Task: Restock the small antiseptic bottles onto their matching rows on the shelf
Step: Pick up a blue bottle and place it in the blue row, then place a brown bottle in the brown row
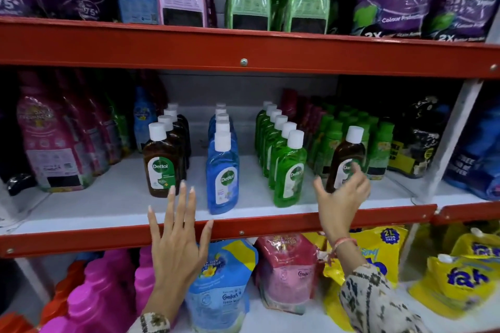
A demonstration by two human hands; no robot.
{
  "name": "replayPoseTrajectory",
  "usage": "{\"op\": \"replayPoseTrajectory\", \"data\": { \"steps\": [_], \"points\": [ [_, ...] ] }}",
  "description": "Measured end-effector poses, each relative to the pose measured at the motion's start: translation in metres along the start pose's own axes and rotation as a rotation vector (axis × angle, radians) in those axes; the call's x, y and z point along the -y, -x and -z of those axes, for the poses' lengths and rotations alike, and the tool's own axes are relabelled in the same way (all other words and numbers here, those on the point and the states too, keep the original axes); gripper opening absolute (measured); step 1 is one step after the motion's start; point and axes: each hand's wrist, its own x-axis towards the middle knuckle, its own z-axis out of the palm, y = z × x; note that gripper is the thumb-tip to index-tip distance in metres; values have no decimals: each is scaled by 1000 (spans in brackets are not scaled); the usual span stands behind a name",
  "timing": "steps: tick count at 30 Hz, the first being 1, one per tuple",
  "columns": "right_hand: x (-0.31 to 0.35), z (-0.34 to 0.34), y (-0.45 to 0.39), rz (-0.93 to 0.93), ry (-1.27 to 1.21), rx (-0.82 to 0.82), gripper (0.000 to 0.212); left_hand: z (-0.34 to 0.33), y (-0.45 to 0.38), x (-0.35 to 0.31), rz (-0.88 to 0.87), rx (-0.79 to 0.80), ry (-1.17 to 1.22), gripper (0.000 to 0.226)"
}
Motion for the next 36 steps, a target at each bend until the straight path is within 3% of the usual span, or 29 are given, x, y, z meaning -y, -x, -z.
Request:
{"op": "replayPoseTrajectory", "data": {
  "steps": [4, 11, 22, 28, 36],
  "points": [
    [-16, 0, -37, -134, 118, 40, 95, -3, 1, -2, 52, 12, -4, 71],
    [-37, -5, -63, -147, 126, 75, 87, -3, 3, 0, 33, -11, -25, 69],
    [-2, 16, -25, -21, -102, -76, 79, 1, 11, 13, 28, 16, -46, 71],
    [78, 13, 48, 71, -279, 140, 77, 8, 11, 42, 27, 23, -26, 71],
    [154, -54, 139, 168, -412, 349, 76, 23, 0, 126, 52, 43, -42, 75]
  ]
}}
